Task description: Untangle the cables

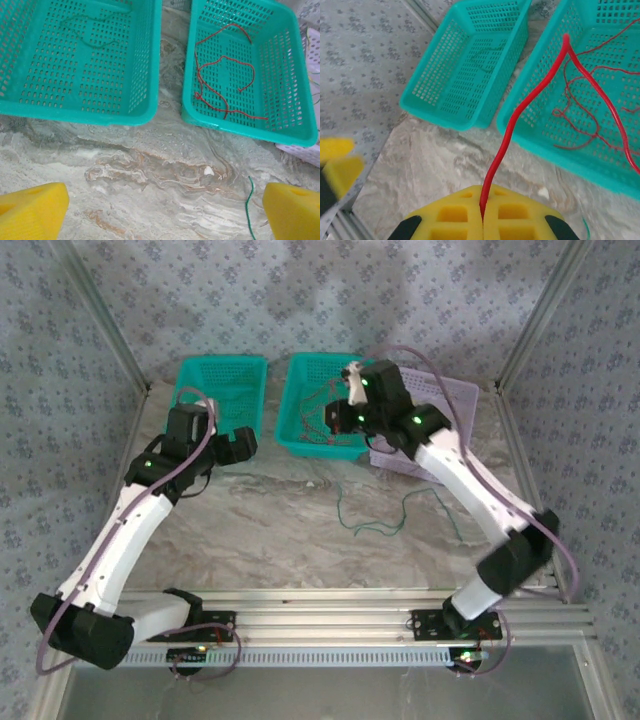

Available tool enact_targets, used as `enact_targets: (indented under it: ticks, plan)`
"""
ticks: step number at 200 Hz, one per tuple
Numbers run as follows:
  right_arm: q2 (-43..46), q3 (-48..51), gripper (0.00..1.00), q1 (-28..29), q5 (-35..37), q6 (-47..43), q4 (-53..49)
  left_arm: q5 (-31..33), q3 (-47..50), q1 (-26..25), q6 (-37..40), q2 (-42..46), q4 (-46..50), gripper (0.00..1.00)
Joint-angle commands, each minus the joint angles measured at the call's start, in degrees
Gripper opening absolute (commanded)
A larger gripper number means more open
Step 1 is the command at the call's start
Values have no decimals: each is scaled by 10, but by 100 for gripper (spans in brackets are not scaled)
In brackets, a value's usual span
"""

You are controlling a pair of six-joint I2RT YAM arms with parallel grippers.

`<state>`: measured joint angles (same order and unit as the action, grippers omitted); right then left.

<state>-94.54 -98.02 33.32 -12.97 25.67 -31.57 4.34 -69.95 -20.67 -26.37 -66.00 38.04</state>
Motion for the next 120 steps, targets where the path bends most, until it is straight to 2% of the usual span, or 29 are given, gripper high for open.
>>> enact_targets:
  ticks: [1,24,67,120]
  plan:
    - [-97,-106,0,-11,-62,-4,-2,-1,3,1,11,13,-29,100]
    - [-204,-230,0,-15,-62,-24,-56,1,4,1,15,18,-28,100]
    - [-345,-349,0,-56,-63,-14,-88,-2,12,0,14,22,-32,100]
    - [-359,-374,47,-68,-23,-30,-118,-9,10,0,12,16,-32,100]
